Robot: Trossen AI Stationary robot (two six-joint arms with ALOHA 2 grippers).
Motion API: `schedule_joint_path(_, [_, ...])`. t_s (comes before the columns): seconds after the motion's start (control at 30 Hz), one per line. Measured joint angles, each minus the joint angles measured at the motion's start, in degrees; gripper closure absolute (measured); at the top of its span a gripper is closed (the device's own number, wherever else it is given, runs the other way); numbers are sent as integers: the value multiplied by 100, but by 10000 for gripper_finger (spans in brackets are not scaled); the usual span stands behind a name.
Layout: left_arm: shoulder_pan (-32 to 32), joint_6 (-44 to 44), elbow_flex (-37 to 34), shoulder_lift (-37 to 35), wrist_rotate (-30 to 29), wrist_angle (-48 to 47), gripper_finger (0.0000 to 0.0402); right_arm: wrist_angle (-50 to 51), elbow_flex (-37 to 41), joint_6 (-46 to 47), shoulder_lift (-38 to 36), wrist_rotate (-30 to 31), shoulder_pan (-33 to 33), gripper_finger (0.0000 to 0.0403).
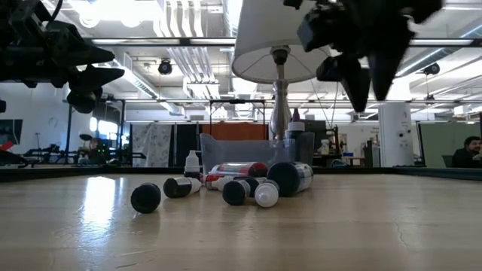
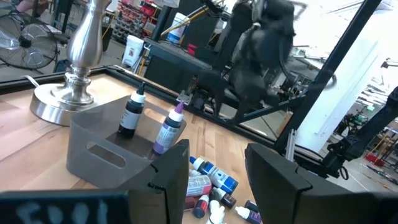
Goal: Pick & Place food coloring
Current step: Put the big blue food coloring bottle into the black bin
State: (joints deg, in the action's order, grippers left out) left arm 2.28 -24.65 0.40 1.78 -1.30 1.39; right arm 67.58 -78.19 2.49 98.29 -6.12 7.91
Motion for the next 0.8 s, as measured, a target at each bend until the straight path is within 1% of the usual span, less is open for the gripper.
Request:
schedule_joint_path(0.07, [0,-1,1,1,0,0,266,-359,242,-687,54,122,214,191])
schedule_joint_path(0.2, [0,1,0,-1,0,0,266,-1181,561,-1701,124,862,473,193])
schedule_joint_path(0.33, [0,0,2,0,0,0,266,-2248,746,-2574,137,925,495,193])
schedule_joint_path(0.43, [0,1,0,0,0,2,266,-2842,804,-2925,137,927,495,193])
schedule_joint_path(0.57, [0,0,2,1,0,2,266,-3181,976,-3244,135,732,464,193])
schedule_joint_path(0.73, [0,-1,2,-1,-2,2,266,-3608,1389,-3271,141,620,445,193])
schedule_joint_path(0.8, [0,0,2,1,0,2,266,-3973,1556,-3275,141,618,446,193])
